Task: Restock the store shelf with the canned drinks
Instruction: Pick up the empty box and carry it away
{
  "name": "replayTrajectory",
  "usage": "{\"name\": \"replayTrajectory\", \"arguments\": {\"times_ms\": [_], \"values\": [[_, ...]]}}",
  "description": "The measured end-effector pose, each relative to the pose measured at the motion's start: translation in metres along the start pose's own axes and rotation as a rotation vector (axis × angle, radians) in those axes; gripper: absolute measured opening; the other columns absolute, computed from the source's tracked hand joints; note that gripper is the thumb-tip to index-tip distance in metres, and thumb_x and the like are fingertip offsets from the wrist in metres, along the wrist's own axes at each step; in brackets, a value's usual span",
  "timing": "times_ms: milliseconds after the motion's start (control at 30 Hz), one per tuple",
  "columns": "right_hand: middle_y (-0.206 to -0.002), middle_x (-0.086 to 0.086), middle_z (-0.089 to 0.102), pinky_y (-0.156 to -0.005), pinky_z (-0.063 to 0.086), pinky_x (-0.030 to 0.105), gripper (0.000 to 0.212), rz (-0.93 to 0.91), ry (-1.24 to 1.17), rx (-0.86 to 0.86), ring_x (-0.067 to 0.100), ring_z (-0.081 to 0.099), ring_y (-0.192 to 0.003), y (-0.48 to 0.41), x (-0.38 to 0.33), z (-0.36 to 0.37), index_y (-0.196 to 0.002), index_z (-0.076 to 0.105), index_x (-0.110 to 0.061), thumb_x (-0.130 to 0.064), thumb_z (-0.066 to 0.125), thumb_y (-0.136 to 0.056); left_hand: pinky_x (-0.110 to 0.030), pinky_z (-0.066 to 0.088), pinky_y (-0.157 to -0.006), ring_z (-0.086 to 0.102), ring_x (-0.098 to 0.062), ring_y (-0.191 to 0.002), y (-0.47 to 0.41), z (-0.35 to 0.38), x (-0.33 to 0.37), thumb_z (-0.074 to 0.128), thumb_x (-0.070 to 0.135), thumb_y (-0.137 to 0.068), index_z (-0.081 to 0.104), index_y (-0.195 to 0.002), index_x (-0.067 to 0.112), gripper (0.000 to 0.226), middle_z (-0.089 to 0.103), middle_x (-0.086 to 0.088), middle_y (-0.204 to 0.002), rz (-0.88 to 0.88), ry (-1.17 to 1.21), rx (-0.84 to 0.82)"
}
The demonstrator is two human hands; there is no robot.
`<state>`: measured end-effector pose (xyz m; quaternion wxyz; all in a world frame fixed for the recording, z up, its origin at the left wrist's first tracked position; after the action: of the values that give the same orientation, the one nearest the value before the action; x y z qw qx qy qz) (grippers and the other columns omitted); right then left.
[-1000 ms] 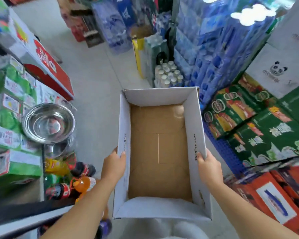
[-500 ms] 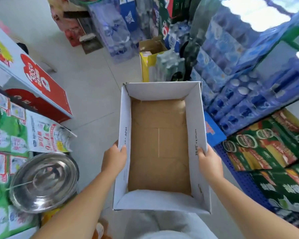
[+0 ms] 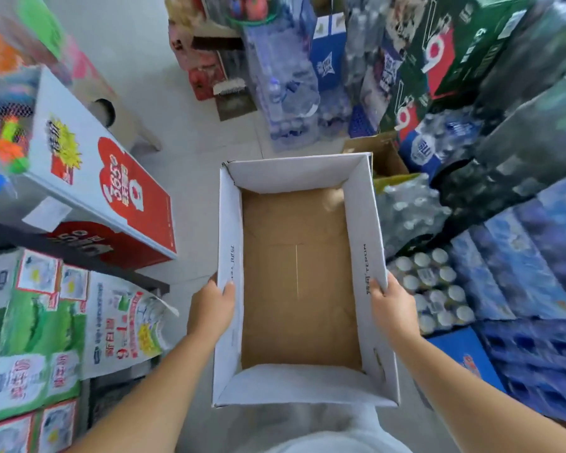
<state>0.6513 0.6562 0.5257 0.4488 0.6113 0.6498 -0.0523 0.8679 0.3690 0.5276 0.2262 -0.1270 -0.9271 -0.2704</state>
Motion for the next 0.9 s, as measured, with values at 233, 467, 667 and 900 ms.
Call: {"name": "replayTrajectory", "arguments": {"times_ms": [233,467,667,900], "values": [[-0.078,0.001,0.064,-0.051,0.043,0.029,0.021,0.060,-0.078,0.074,0.019,0.059,-0.064,-0.124,-0.125,0.046,-0.105,0.054,-0.039,-0.027,0.038,-0.098,-0.035,0.047,-0.082,0.062,-0.036,-0.104,-0.193,-0.044,0.091,0.045,0.029,-0.100,0.057,-0.129,0.013,0.036,0.067,-0.013,-0.118,0.129,-0.056,-0.024],[-0.078,-0.005,0.062,-0.056,0.045,0.028,0.018,0.149,-0.154,0.130,0.015,0.059,-0.068,-0.238,-0.217,0.060,-0.104,0.051,-0.039,-0.026,0.039,-0.099,-0.032,0.039,-0.074,0.061,-0.038,-0.103,-0.345,-0.067,0.203,0.047,0.026,-0.099,0.059,-0.127,0.009,0.035,0.068,-0.017,-0.115,0.197,-0.141,-0.078],[-0.076,-0.006,0.059,-0.054,0.042,0.028,0.019,0.249,-0.191,0.177,0.013,0.057,-0.067,-0.367,-0.265,0.064,-0.111,0.055,-0.029,-0.030,0.040,-0.099,-0.029,0.038,-0.071,0.053,-0.025,-0.082,-0.470,-0.049,0.305,0.045,0.027,-0.099,0.060,-0.122,0.010,0.032,0.068,-0.013,-0.110,0.210,-0.196,-0.141],[-0.076,0.008,0.063,-0.053,0.043,0.032,0.016,0.371,-0.225,0.231,0.025,0.060,-0.066,-0.482,-0.312,0.052,-0.105,0.050,-0.037,-0.029,0.038,-0.099,-0.030,0.039,-0.068,0.053,-0.024,-0.082,-0.598,-0.015,0.429,0.043,0.031,-0.100,0.059,-0.120,0.011,0.032,0.066,-0.009,-0.108,0.278,-0.318,-0.254]]}}
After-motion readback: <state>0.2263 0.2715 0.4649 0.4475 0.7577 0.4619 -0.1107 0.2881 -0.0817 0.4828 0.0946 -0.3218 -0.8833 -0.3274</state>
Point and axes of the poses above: each hand's wrist, its own y-axis away from the middle knuckle, its own z-axis out of the palm, x = y × z, the point moved 9 cm from there along -y, towards the middle knuckle
